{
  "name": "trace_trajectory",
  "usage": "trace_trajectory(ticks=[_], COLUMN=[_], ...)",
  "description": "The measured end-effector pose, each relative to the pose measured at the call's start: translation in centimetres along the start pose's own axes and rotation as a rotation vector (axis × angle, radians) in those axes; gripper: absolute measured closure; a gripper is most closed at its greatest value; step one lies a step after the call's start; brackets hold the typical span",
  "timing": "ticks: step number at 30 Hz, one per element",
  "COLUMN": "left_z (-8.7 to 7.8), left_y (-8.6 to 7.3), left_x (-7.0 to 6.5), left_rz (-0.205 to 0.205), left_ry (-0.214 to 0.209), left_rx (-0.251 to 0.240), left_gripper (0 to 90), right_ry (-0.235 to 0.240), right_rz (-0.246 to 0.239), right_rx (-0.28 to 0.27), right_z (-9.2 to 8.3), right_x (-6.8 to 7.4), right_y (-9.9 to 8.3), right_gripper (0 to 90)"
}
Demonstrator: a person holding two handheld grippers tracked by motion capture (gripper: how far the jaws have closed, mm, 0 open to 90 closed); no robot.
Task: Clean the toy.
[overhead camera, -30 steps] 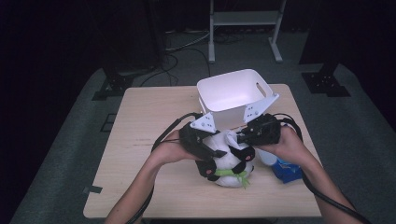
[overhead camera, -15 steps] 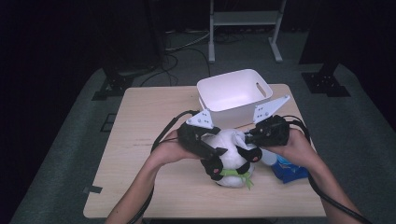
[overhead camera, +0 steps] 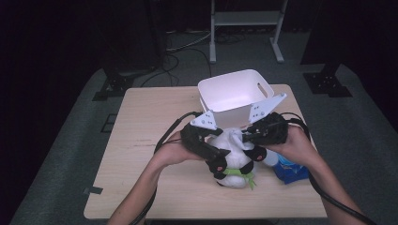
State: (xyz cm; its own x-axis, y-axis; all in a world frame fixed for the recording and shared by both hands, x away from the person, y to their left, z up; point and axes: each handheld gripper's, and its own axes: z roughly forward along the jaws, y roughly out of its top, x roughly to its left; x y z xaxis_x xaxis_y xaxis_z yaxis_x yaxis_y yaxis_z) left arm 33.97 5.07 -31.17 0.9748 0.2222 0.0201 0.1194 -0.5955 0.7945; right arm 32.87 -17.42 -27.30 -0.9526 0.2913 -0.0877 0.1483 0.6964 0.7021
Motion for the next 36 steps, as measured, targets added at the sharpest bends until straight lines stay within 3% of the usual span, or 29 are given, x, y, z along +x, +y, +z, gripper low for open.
trace_trajectory(ticks=[5,11,20,30,36], left_z=[0.1,0.0,-0.7,-0.4,0.5], left_y=[0.0,0.0,0.5,0.3,0.4], left_x=[0.1,0.1,-0.1,-0.4,-0.1], left_rz=[-0.002,-0.011,-0.024,-0.039,-0.050], left_ry=[0.005,0.004,-0.022,-0.093,-0.098], left_rx=[0.004,-0.013,-0.067,-0.097,-0.099], left_gripper=[25.5,25.4,22.7,22.8,22.9], right_ry=[0.023,0.014,0.011,0.014,-0.018], right_rz=[-0.019,-0.024,0.020,0.054,0.024], right_rx=[-0.005,0.020,-0.013,-0.018,0.007], right_z=[1.0,1.5,0.2,-0.4,-1.0], right_x=[0.2,0.1,-0.4,-0.7,-0.4], right_y=[1.1,0.6,-1.3,-2.5,-1.6], right_gripper=[85.5,85.5,85.5,85.5,84.8])
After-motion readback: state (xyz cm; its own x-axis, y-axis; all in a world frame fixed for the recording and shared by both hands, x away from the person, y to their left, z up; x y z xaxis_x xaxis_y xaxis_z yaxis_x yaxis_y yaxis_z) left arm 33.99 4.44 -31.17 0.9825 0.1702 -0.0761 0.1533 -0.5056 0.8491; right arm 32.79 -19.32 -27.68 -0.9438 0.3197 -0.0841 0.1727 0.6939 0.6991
